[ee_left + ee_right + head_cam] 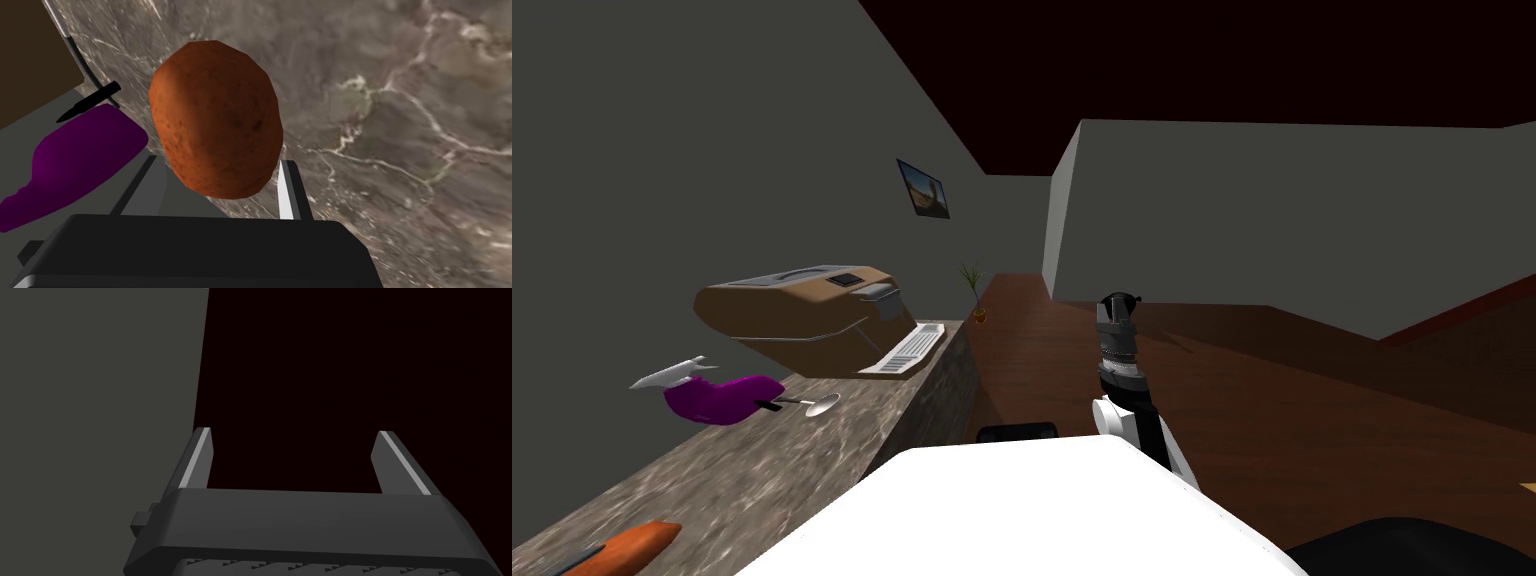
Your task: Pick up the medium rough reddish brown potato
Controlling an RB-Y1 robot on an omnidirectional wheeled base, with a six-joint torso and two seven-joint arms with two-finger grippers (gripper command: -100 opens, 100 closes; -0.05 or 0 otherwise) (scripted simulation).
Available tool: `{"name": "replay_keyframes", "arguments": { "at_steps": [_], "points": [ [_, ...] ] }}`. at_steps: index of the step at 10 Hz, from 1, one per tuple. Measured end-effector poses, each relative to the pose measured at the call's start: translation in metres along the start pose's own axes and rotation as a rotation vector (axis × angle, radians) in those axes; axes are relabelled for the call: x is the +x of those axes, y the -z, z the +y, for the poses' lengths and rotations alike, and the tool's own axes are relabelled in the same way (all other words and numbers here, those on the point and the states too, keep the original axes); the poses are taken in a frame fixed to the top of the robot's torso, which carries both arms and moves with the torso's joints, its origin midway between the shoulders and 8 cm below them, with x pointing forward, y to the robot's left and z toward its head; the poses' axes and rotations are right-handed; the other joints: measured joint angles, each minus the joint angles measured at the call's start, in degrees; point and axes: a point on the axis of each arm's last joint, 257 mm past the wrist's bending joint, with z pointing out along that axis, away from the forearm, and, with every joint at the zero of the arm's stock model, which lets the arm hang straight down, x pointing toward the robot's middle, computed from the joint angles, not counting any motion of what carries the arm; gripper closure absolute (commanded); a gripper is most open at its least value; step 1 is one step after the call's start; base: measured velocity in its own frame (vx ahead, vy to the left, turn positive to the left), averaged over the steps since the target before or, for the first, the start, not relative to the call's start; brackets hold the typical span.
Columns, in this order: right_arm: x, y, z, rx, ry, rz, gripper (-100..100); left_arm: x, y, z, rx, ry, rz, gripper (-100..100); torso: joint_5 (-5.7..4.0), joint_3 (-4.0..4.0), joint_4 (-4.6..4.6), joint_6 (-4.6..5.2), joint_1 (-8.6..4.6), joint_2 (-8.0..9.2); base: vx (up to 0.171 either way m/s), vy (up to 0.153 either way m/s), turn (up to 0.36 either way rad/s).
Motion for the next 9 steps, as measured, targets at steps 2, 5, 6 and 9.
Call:
{"name": "replay_keyframes", "arguments": {
  "at_steps": [2,5,6,9],
  "points": [
    [0.0,0.0,0.0,0.0,0.0,0.0,0,0.001,-0.012,-0.024,0.013,0.004,-0.007,100,-0.01,0.06,0.03,0.05,0.0,0.11,-0.083,0.019,-0.015],
    [0.0,0.0,0.0,0.0,0.0,0.0,0,0.011,-0.027,-0.043,0.016,0.007,-0.009,100,-0.02,0.05,0.03,0.05,-0.03,0.09,-0.086,0.011,0.003],
    [0.0,0.0,0.0,0.0,0.0,0.0,0,0.013,-0.028,-0.043,0.004,0.008,-0.01,100,-0.01,-0.01,-0.01,0.0,-0.03,0.0,-0.105,0.013,0.035],
    [0.0,0.0,0.0,0.0,0.0,0.0,0,0.026,-0.041,-0.065,0.003,0.012,-0.001,100,-0.01,0.01,0.0,-0.02,-0.02,0.02,-0.095,0.01,0.005]
  ]
}}
